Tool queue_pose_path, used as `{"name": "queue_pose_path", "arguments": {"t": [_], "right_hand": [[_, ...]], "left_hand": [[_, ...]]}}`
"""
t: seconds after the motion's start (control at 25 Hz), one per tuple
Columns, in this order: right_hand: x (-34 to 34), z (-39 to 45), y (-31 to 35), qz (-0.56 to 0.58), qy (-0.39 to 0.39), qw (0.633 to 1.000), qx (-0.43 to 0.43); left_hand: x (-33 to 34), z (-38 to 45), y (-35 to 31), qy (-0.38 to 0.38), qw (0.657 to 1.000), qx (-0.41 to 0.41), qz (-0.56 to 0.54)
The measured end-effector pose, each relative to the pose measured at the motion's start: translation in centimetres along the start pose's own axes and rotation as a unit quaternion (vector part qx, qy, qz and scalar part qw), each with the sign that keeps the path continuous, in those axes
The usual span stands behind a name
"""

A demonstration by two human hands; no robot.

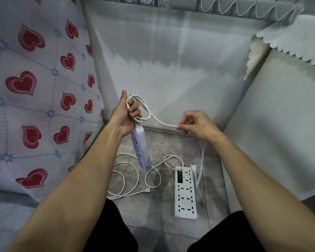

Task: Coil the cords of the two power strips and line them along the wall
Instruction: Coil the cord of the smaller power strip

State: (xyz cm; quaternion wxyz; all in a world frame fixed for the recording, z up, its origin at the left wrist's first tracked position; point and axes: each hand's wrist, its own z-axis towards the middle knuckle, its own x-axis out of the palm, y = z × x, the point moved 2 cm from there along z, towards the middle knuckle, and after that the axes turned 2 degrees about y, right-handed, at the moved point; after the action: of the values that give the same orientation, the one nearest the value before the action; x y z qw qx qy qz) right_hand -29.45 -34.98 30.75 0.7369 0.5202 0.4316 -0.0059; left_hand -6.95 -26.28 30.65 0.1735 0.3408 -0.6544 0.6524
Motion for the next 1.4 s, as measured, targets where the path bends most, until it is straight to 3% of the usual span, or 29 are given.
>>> {"name": "queue_pose_path", "arguments": {"t": [0.12,0.4,0.52,0.64,0.8,1.0,1.24,1.4], "right_hand": [[1.3,0.1,3.6,-0.056,0.064,0.994,-0.065],[2.4,-1.0,8.9,-0.022,0.083,0.984,-0.156],[2.5,-0.5,8.7,-0.007,0.025,0.986,-0.167],[2.0,0.2,7.6,-0.049,-0.06,0.987,-0.138],[1.7,0.9,5.2,0.013,-0.057,0.996,-0.065],[1.3,0.9,2.0,0.124,0.024,0.992,0.014],[0.3,-1.0,-4.4,0.248,0.042,0.962,0.109],[0.2,-1.1,-6.0,0.224,0.051,0.963,0.139]], "left_hand": [[0.3,0.0,0.1,-0.005,1.0,0.007,0.022],[1.4,-0.3,1.3,-0.04,0.98,-0.023,0.195],[2.0,-1.0,2.0,-0.023,0.96,-0.049,0.276],[2.9,-1.7,2.7,0.047,0.939,-0.101,0.326],[3.5,-2.0,2.7,0.101,0.933,-0.148,0.311],[3.4,-2.5,2.2,0.14,0.927,-0.187,0.294],[2.3,-2.1,0.8,0.111,0.97,-0.156,0.15],[1.8,-1.5,0.0,0.055,0.988,-0.129,0.069]]}}
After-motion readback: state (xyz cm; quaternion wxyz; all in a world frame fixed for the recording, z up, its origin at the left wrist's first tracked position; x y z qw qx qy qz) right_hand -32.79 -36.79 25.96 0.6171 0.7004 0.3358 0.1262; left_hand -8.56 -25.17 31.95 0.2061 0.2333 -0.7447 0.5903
